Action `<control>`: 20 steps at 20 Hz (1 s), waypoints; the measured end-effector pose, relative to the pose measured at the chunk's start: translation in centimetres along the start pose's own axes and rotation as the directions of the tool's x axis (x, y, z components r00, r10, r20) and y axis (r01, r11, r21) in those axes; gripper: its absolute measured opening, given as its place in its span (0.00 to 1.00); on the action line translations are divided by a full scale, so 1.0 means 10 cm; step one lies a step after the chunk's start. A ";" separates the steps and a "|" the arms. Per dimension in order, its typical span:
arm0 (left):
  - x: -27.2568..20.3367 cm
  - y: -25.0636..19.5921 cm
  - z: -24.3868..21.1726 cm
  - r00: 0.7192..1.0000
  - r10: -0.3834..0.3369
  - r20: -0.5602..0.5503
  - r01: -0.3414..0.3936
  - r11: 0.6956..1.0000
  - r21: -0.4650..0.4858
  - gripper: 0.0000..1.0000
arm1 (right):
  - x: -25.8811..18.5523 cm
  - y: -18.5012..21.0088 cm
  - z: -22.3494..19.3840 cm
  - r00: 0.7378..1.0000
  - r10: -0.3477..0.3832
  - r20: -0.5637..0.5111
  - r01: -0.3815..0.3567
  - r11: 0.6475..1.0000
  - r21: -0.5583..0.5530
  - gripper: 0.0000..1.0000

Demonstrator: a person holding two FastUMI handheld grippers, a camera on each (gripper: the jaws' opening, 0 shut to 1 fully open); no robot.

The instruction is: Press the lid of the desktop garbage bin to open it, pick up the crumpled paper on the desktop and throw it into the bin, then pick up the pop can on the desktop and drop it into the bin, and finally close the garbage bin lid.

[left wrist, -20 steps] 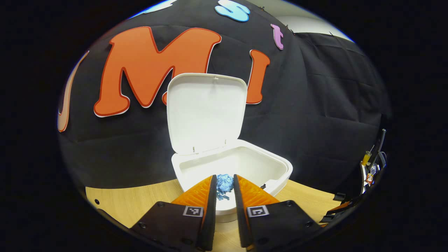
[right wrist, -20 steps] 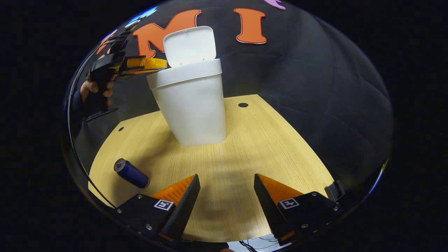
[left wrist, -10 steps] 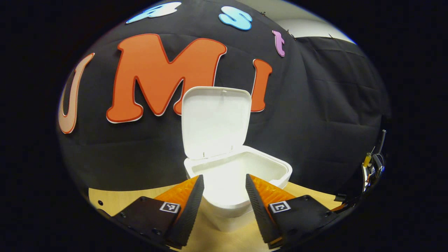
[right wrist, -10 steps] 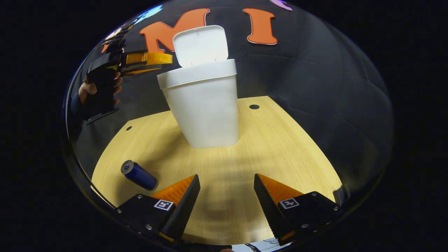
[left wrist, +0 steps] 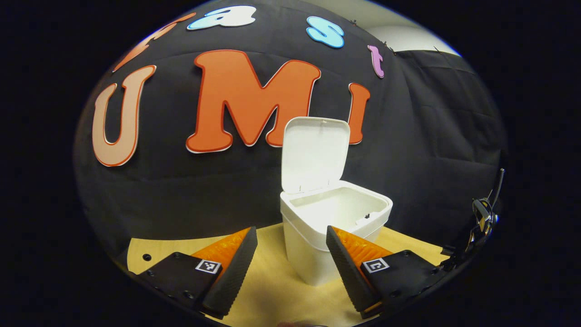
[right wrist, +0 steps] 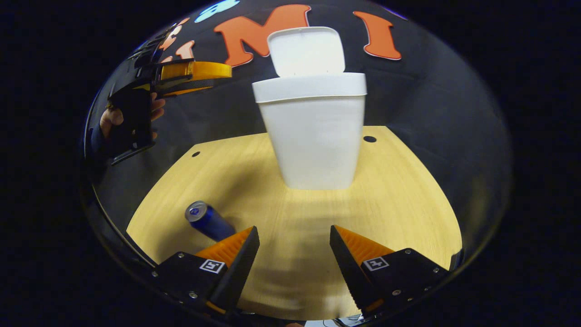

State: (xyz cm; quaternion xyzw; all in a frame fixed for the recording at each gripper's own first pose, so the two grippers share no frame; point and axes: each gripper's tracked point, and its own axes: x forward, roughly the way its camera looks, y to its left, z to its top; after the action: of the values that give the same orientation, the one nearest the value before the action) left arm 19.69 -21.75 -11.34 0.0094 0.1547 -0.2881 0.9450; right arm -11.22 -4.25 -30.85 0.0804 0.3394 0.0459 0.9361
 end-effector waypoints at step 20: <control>-1.51 0.90 -0.85 0.929 0.344 -0.140 -0.346 0.938 0.011 0.97 | 0.53 1.18 -0.41 0.933 0.311 -0.183 -0.355 0.881 -0.313 0.98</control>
State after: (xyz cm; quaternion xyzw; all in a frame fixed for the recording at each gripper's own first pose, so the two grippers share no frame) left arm 10.34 -5.13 -15.57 0.0500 0.2183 -0.1154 0.9677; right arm -10.16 8.59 -35.20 -0.0286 0.3664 0.2694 0.8901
